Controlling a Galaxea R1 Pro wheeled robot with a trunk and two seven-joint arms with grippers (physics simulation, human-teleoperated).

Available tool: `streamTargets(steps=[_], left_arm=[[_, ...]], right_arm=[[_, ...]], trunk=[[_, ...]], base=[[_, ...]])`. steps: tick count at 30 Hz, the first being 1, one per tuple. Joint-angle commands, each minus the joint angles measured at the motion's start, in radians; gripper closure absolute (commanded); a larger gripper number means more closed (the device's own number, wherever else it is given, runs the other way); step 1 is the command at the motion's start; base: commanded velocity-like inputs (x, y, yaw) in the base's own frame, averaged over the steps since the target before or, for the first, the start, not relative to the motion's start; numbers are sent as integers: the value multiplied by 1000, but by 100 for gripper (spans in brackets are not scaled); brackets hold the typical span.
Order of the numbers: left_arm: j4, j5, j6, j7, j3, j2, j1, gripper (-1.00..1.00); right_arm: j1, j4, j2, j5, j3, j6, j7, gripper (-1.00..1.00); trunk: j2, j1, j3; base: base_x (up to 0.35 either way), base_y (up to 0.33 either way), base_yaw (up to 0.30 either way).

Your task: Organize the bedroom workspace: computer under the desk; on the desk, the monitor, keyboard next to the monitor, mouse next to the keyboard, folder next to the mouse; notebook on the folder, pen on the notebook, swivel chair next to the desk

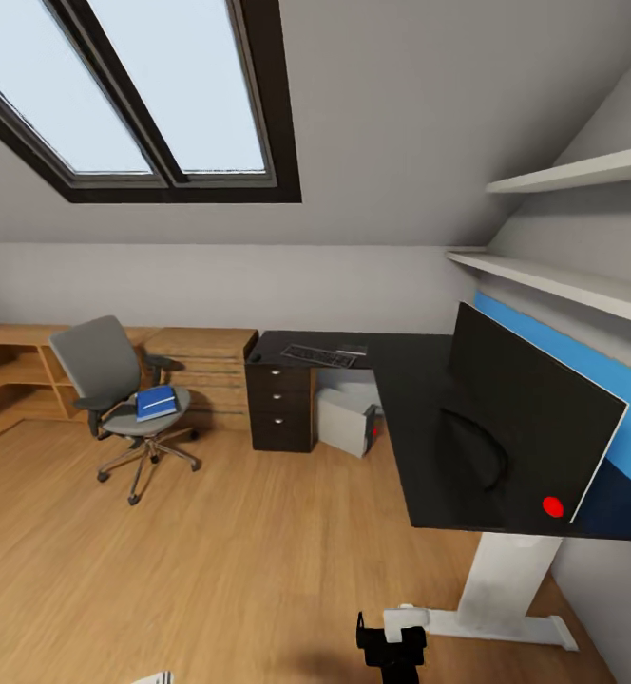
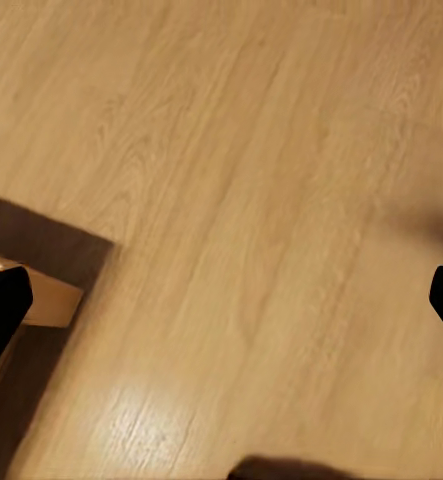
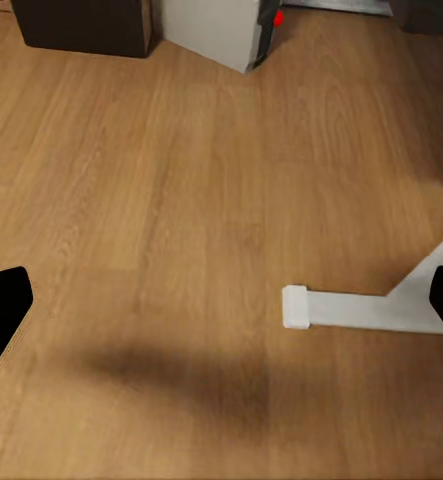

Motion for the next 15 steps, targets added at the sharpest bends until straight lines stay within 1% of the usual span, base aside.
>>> streamTargets(steps=[1,7,10,12,15], left_arm=[[0,-8,-3,0,6,-1,-1,-100],[14,-8,-4,-1,6,-1,-1,-100],[27,-6,-5,-1,6,0,-1,-100],[29,-5,-6,-1,6,0,-1,-100],[31,-4,-9,0,7,-1,-1,-100]], right_arm=[[-1,0,0,-5,9,-1,-6,-100],[-1,0,0,-5,9,-1,-6,-100],[-1,0,0,-5,9,-1,-6,-100],[-1,0,0,-5,9,-1,-6,-100],[-1,0,0,-5,9,-1,-6,-100]], trunk=[[-1,1,-2],[-1,1,-2],[-1,1,-3],[-1,1,-4],[-1,1,-6]], base=[[190,299,-175],[186,301,-231],[115,298,-202],[56,209,-143],[26,97,-72]])
